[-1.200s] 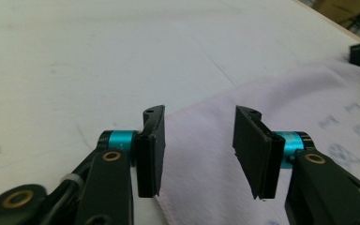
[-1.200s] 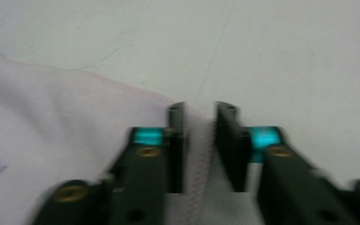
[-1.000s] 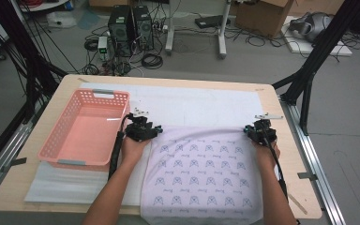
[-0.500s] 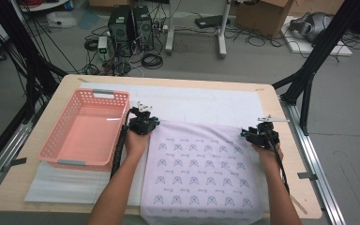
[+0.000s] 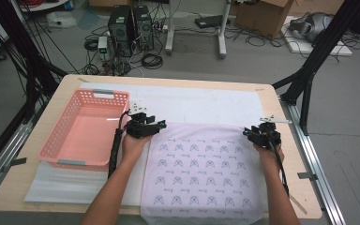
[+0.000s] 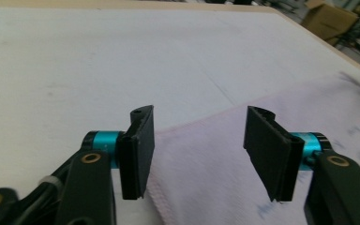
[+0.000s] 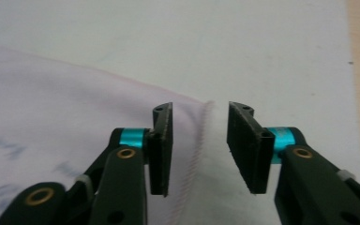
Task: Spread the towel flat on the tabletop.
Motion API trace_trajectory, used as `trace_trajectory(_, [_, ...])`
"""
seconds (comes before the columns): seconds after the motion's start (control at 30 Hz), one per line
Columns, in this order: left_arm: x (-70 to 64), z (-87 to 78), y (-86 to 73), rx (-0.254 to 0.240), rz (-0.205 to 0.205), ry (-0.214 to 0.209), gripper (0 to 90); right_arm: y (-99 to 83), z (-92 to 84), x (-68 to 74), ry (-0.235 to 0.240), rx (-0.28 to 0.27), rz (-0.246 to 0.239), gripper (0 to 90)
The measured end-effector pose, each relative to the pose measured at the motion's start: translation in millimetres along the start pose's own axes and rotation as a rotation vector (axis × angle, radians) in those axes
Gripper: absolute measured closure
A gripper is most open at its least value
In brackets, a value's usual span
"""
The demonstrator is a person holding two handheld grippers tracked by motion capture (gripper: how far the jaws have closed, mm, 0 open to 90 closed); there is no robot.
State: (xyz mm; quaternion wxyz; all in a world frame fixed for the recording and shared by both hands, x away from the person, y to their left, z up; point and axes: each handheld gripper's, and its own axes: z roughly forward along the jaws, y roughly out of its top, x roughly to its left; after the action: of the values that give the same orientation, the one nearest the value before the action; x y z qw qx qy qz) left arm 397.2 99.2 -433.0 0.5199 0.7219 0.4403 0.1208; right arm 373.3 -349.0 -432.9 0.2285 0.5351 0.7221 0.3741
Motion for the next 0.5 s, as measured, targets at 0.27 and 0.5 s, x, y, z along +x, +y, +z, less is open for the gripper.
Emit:
trace_trajectory(0.27, [-26.4,-22.7,-8.9,-0.071,0.081,-0.072,35.6,-26.4,-42.3,1.9,0.126,-0.014,-0.041,41.2])
trace_trajectory(0.5, [-40.0,-44.5,-31.5,-0.060,0.116,-0.092,23.9,-51.8,-67.6,6.4,0.180,-0.088,-0.103,34.0])
